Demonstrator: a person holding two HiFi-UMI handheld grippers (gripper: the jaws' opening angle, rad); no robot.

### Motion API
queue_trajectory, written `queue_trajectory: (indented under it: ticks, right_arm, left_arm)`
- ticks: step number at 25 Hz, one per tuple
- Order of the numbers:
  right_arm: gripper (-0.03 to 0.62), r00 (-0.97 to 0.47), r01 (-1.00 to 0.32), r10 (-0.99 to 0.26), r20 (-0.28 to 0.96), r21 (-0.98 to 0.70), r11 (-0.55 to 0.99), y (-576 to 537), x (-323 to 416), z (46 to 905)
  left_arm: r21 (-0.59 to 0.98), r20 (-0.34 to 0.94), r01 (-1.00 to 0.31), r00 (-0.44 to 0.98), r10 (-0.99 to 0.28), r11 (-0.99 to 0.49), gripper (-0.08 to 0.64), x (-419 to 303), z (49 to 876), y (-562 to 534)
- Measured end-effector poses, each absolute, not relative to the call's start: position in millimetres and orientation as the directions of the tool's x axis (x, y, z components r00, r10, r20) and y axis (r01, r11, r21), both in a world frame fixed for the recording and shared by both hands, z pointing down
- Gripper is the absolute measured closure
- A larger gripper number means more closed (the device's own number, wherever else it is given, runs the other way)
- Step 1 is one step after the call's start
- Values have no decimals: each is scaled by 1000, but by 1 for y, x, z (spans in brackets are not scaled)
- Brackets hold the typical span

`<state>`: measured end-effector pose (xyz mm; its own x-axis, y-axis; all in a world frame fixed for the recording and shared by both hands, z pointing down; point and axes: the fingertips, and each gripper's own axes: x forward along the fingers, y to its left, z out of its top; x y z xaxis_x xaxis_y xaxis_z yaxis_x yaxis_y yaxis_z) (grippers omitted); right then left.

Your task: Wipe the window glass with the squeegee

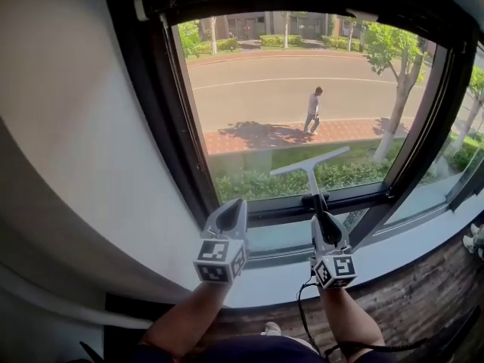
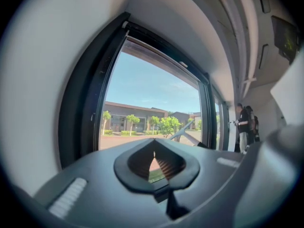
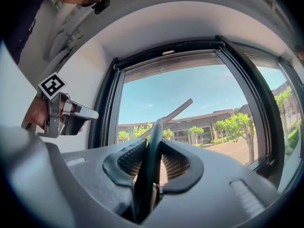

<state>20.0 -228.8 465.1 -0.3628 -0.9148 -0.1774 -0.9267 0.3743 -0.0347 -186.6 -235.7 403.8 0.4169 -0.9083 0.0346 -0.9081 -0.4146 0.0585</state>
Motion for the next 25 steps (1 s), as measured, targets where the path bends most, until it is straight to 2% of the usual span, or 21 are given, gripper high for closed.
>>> queue_trajectory:
  ticks: [14, 25]
  right_arm:
    - [488, -292, -955, -925, -242, 114, 272, -200, 86, 429]
    - [488, -216, -976, -947, -236, 51, 209, -201, 120, 444]
  left_arm:
    - [15, 19, -864, 503, -864, -503, 555, -177, 398, -230]
    - [26, 24, -863, 505, -863, -504, 555, -171, 412, -235]
